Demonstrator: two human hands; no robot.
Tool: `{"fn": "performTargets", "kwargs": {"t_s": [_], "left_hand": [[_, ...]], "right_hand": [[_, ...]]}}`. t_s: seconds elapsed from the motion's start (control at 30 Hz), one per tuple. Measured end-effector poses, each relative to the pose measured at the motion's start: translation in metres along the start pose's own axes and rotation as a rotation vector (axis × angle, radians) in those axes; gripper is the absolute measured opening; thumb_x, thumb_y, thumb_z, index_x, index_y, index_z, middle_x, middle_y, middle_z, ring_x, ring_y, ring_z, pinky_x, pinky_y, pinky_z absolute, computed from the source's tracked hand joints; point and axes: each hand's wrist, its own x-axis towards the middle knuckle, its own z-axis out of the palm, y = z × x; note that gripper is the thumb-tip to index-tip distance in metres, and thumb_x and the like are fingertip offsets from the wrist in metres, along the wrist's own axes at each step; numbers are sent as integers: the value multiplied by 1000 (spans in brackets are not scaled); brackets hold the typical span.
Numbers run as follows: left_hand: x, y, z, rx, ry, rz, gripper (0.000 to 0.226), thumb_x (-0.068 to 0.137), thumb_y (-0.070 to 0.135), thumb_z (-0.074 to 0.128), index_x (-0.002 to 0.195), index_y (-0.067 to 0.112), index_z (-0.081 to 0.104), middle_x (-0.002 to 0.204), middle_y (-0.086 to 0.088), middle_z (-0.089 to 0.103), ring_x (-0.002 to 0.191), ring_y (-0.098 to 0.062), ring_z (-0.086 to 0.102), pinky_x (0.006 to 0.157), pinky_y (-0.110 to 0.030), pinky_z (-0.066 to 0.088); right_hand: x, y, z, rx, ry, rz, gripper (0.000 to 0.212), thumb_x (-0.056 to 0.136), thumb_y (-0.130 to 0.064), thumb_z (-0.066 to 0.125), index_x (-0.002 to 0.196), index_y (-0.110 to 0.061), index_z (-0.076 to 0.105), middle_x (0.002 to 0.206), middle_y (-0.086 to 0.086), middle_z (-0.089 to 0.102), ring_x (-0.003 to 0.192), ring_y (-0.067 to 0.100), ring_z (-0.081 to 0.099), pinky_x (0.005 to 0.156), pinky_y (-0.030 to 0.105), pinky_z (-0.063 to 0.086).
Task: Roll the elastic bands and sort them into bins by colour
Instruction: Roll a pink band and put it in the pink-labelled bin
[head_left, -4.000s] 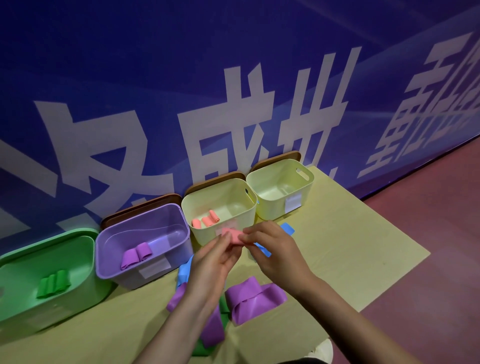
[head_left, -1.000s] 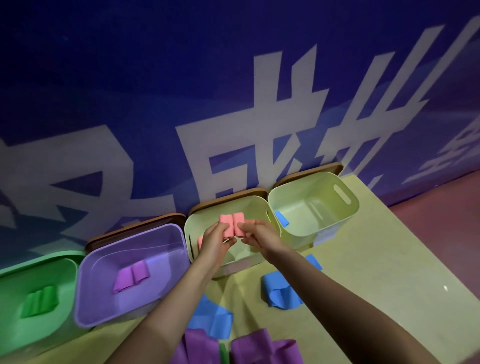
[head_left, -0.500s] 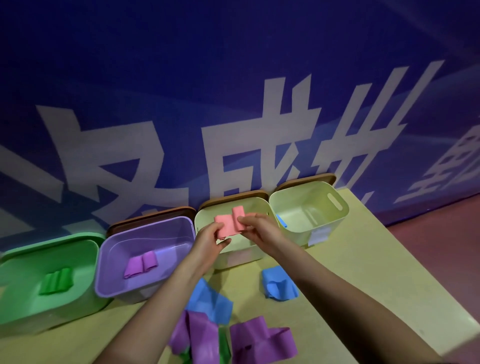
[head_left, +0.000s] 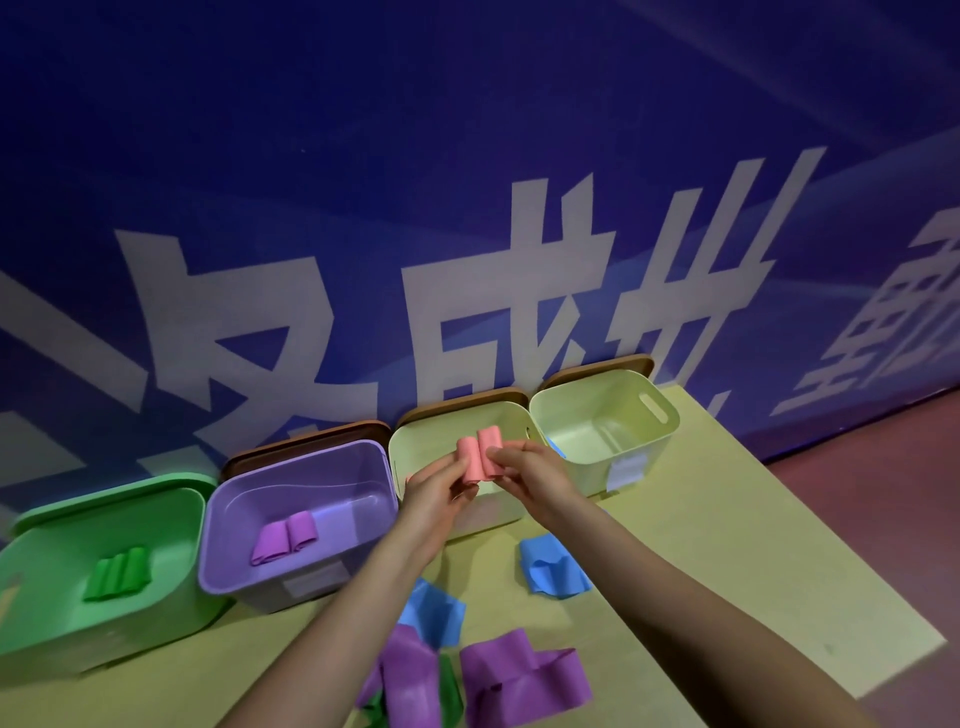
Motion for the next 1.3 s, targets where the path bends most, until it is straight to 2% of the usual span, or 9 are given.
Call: {"fn": "performTargets", "kwargs": {"t_s": [0.23, 0.33, 0.5, 0.63, 0.73, 0.97, 1.07, 1.17, 1.3], "left_hand": [[-3, -3, 11, 8, 5, 0, 22, 98, 5, 47, 111, -1, 63, 94, -10, 68, 84, -14, 60, 73, -23, 50], [-4, -2, 13, 149, 51, -19, 24, 98, 11, 46, 94, 9, 69, 84, -7, 65, 84, -15, 58, 72, -26, 48], [-1, -1, 10, 150, 27, -72, 28, 99, 29, 48, 98, 11, 69, 83, -4, 64, 82, -14, 54, 70, -28, 46], [3, 0, 6, -58, 13, -37, 27, 99, 20, 50, 95, -1, 67, 73, -9, 64, 73, -16, 59, 73, -28, 51], [7, 1, 4, -8, 82, 26, 26, 98, 17, 51, 91, -2, 66, 68, -8, 64, 69, -16, 63, 70, -28, 55], [22, 5, -17, 240, 176, 115, 26, 97, 6, 46, 74, 3, 57, 70, -7, 54, 64, -12, 57, 66, -22, 56], [33, 7, -26, 301, 177, 89, 29, 97, 7, 47, 69, 6, 52, 65, -5, 47, 62, -13, 50, 65, -20, 56], [46, 10, -35, 521, 168, 96, 30, 96, 11, 51, 66, 10, 51, 65, -3, 52, 62, -14, 49, 54, -15, 46], [75, 12, -46, 748, 238, 22, 29, 90, 10, 54, 61, 10, 50, 60, -6, 52, 51, -14, 50, 53, -25, 38]], "right_hand": [[-3, -1, -7, -50, 36, -11, 4, 88, 3, 61, 87, 0, 58, 67, 9, 56, 49, 7, 59, 52, 16, 51], [-2, 2, -8, -84, 27, 6, 5, 87, -5, 65, 88, -5, 61, 72, 8, 60, 63, 12, 60, 62, 19, 54], [-5, 2, -4, -112, -69, 27, 3, 89, -17, 64, 90, -15, 65, 77, -3, 67, 75, 7, 60, 72, 23, 44], [-1, 4, 0, 118, -155, 164, 8, 91, -14, 59, 94, -11, 66, 71, -1, 66, 56, 7, 58, 58, 18, 45], [6, 9, 2, 189, -156, 184, 12, 91, -11, 58, 99, -4, 64, 77, 6, 66, 53, 9, 57, 55, 17, 48], [18, 11, 9, -159, -125, 70, 6, 87, -10, 65, 82, -11, 62, 64, -1, 60, 57, 8, 54, 63, 20, 48], [29, 12, 7, -221, -68, 71, 6, 86, -11, 67, 84, -10, 61, 64, -1, 60, 55, 7, 55, 60, 20, 48], [49, 13, 5, -313, 21, 98, 13, 84, -10, 70, 90, -6, 60, 70, 4, 59, 56, 10, 54, 55, 20, 48], [90, 17, 1, -595, 95, 107, 16, 82, -14, 71, 87, -10, 58, 75, 3, 59, 64, 14, 55, 53, 21, 45]]}}
